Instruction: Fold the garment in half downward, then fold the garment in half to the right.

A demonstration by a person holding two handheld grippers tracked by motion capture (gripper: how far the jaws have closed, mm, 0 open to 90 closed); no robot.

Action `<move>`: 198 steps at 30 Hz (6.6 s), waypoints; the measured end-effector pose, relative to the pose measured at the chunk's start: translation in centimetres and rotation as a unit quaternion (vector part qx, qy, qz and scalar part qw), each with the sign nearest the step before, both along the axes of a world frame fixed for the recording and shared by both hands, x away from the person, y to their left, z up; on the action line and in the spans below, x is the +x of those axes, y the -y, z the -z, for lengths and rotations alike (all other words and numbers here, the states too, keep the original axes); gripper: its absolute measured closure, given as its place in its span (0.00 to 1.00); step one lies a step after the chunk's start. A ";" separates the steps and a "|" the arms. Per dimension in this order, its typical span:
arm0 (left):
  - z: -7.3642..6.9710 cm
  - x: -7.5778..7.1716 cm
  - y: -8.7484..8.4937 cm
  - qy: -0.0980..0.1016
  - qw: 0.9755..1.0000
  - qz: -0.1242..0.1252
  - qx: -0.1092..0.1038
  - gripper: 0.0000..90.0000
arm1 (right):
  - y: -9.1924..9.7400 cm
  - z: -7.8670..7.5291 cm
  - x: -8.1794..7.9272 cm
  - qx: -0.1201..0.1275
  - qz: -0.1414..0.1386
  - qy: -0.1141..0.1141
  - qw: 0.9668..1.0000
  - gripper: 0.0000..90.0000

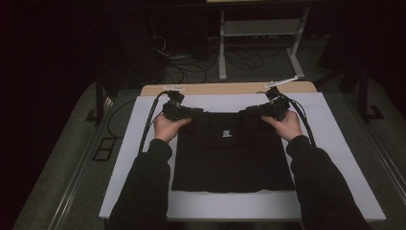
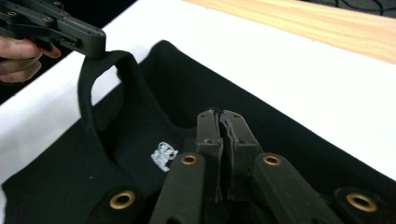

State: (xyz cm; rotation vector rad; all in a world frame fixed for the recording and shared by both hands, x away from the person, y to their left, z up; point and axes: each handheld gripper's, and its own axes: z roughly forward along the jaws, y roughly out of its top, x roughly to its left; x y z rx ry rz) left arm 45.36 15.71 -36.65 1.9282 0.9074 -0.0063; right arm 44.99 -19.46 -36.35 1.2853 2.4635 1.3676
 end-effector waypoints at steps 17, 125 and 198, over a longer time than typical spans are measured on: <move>0.0 -4.2 -1.4 0.013 0.999 0.006 -0.039 0.99 | 0.9 -1.0 -4.5 0.020 -0.026 0.019 0.999 0.94; 5.5 -18.8 -3.0 -0.032 0.987 0.150 0.042 0.58 | 3.1 5.3 -18.4 -0.024 -0.114 -0.079 0.990 0.50; 4.6 -18.2 -9.4 0.073 0.995 -0.013 0.072 0.00 | -5.3 -2.3 -7.4 -0.056 -0.099 0.051 0.992 0.00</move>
